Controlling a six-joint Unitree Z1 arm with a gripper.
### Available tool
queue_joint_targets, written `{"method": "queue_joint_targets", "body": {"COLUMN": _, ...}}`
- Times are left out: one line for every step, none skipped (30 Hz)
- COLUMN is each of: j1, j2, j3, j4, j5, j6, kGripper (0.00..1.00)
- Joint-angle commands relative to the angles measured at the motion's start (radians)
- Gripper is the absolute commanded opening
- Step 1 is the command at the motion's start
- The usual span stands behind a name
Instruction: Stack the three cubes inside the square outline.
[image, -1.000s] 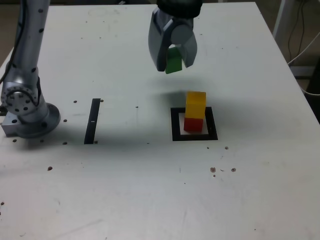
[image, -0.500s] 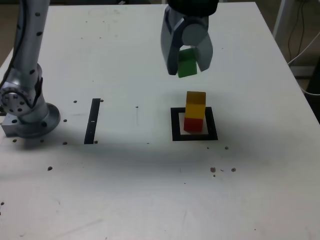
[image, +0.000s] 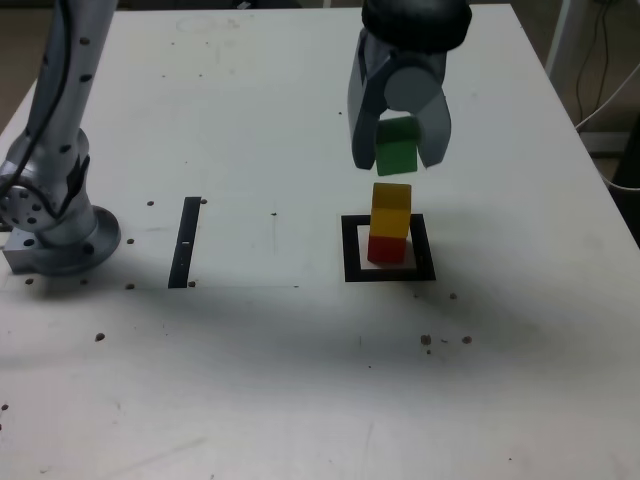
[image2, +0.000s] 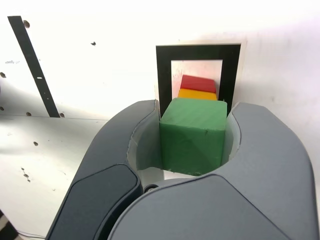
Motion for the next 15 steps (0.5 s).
{"method": "queue_joint_targets", "body": {"j1": -0.009, "j2": 0.010, "j3": -0.009, "j4": 0.016, "j5": -0.001, "j6": 0.007, "kGripper": 0.31}}
{"method": "queue_joint_targets", "body": {"j1": -0.013, "j2": 0.014, "j3": -0.010, "j4": 0.018, "j5": -0.001, "j6": 0.008, "kGripper": 0.31}}
{"method": "queue_joint_targets", "body": {"j1": -0.016, "j2": 0.017, "j3": -0.012, "j4": 0.019, "j5": -0.001, "j6": 0.010, "kGripper": 0.31}}
{"method": "queue_joint_targets", "body": {"j1": -0.019, "j2": 0.020, "j3": -0.012, "j4": 0.020, "j5": -0.001, "j6": 0.011, "kGripper": 0.31}}
{"method": "queue_joint_targets", "body": {"j1": -0.022, "j2": 0.022, "j3": -0.012, "j4": 0.020, "j5": -0.001, "j6": 0.012, "kGripper": 0.31}}
{"method": "queue_joint_targets", "body": {"j1": -0.024, "j2": 0.024, "j3": -0.011, "j4": 0.021, "j5": -0.001, "j6": 0.013, "kGripper": 0.31}}
{"method": "queue_joint_targets", "body": {"j1": -0.026, "j2": 0.026, "j3": -0.009, "j4": 0.021, "j5": -0.001, "j6": 0.013, "kGripper": 0.31}}
{"method": "queue_joint_targets", "body": {"j1": -0.027, "j2": 0.027, "j3": -0.006, "j4": 0.022, "j5": -0.001, "j6": 0.013, "kGripper": 0.31}}
{"method": "queue_joint_targets", "body": {"j1": -0.027, "j2": 0.028, "j3": -0.003, "j4": 0.022, "j5": -0.001, "j6": 0.013, "kGripper": 0.31}}
{"method": "queue_joint_targets", "body": {"j1": -0.028, "j2": 0.028, "j3": 0.000, "j4": 0.022, "j5": -0.001, "j6": 0.013, "kGripper": 0.31}}
{"method": "queue_joint_targets", "body": {"j1": -0.028, "j2": 0.029, "j3": 0.003, "j4": 0.022, "j5": -0.001, "j6": 0.014, "kGripper": 0.31}}
{"method": "queue_joint_targets", "body": {"j1": -0.028, "j2": 0.030, "j3": 0.005, "j4": 0.021, "j5": -0.001, "j6": 0.014, "kGripper": 0.31}}
{"method": "queue_joint_targets", "body": {"j1": -0.029, "j2": 0.030, "j3": 0.007, "j4": 0.021, "j5": -0.001, "j6": 0.015, "kGripper": 0.31}}
{"method": "queue_joint_targets", "body": {"j1": -0.029, "j2": 0.031, "j3": 0.009, "j4": 0.021, "j5": -0.001, "j6": 0.015, "kGripper": 0.31}}
{"method": "queue_joint_targets", "body": {"j1": -0.030, "j2": 0.032, "j3": 0.011, "j4": 0.021, "j5": -0.001, "j6": 0.015, "kGripper": 0.31}}
